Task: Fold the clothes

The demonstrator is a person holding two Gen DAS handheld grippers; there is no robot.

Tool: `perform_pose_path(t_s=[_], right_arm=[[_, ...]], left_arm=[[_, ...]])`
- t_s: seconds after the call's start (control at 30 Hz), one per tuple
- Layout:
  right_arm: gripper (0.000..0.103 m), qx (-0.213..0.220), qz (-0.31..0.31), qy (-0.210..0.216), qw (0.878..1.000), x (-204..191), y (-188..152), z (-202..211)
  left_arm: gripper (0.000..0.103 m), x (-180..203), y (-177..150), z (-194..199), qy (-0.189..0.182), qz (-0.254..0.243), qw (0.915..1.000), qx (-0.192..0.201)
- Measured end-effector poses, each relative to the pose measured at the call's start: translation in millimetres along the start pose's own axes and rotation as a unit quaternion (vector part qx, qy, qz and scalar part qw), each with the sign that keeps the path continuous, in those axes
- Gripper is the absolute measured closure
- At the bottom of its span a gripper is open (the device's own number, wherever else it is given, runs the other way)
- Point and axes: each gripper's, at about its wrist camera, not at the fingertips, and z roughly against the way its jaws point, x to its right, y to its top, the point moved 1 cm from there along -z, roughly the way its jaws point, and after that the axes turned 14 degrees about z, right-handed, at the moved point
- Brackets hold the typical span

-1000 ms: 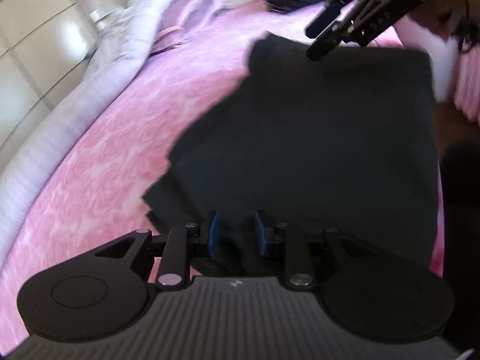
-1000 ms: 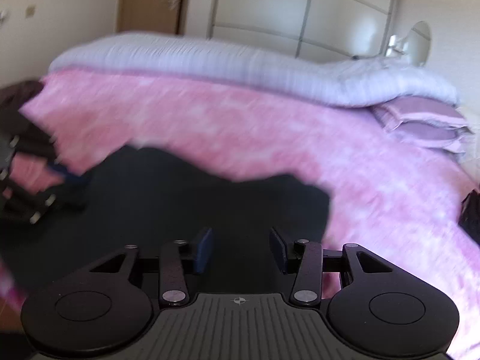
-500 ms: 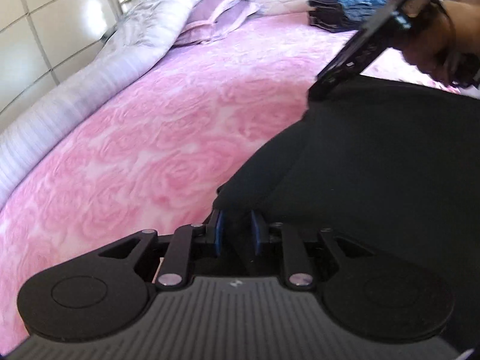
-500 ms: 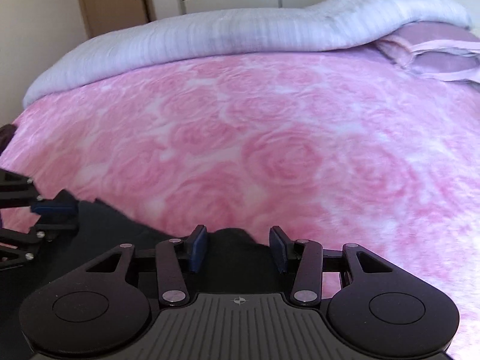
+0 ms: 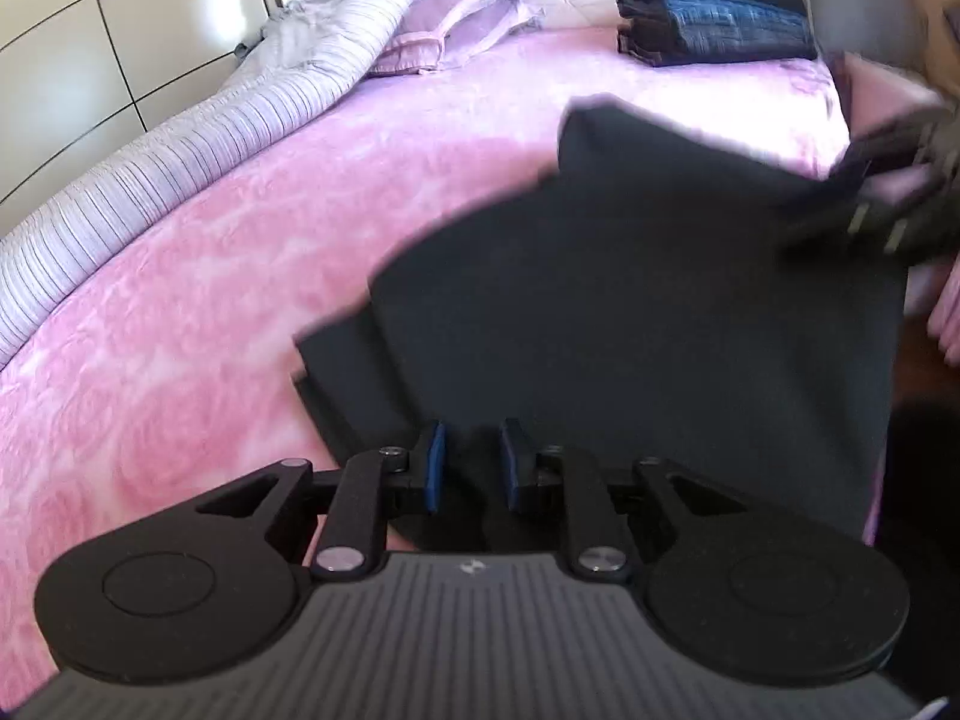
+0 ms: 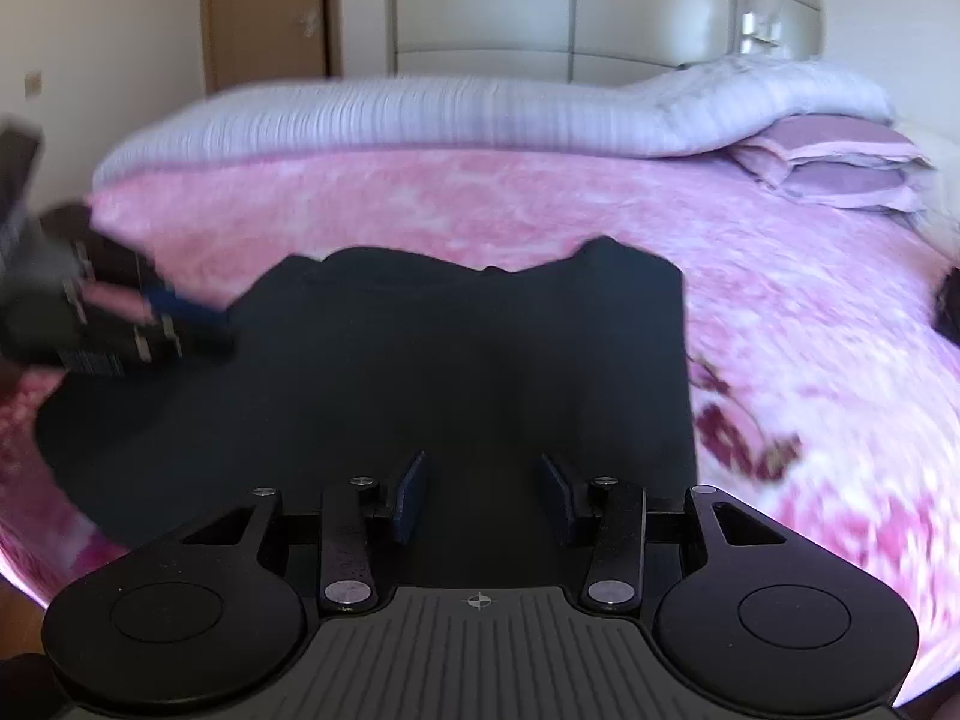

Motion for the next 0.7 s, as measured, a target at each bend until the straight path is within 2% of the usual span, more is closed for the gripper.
perform_pose_path(t_s=[0.07,0.13,0.27,0.4,0.47,0.53,0.6,0.7], right_arm=[[0.058,0.000,-0.015,-0.006,1.000,-2.4,-5.7,11.5],[0.058,-0.009,0.007,-0.022,1.000,-12.8,-9.7,20.5],[0.058,-0.013,-0.007,-0.039,0.999,-20.3,-16.3,36.1],[0.058,-0.018,-0.019,-0.061,0.998,-28.3,-17.8,45.6],[0.058,-0.012,-0.019,-0.070,0.997,-35.5,-14.5,50.2],[0.058,-0.002,-0.022,-0.059,0.998,-43.5,-13.1,52.4],[0.058,-0.010,-0.026,-0.054,0.998,-48.0,-19.0,45.7],[0.058,-0.016,-0.040,-0.049,0.998,-45.3,-27.5,41.7]], left_arm=[[0.080,-5.1,-2.7,2.8,0.002,0.035,0.9994,-0.002],[0.080,-4.2,-0.9,9.0,0.015,0.053,0.9985,-0.004],[0.082,10.5,-3.7,44.1,0.042,0.040,0.9981,0.020],[0.082,19.2,-14.1,78.9,0.031,0.051,0.9975,0.037],[0.082,22.3,-24.8,79.2,0.024,0.046,0.9983,0.026],[0.082,22.4,-38.9,71.6,0.035,0.038,0.9986,0.010],[0.082,19.7,-52.7,68.0,0.041,0.044,0.9981,0.014],[0.083,11.8,-53.3,69.0,0.041,0.065,0.9970,0.005]])
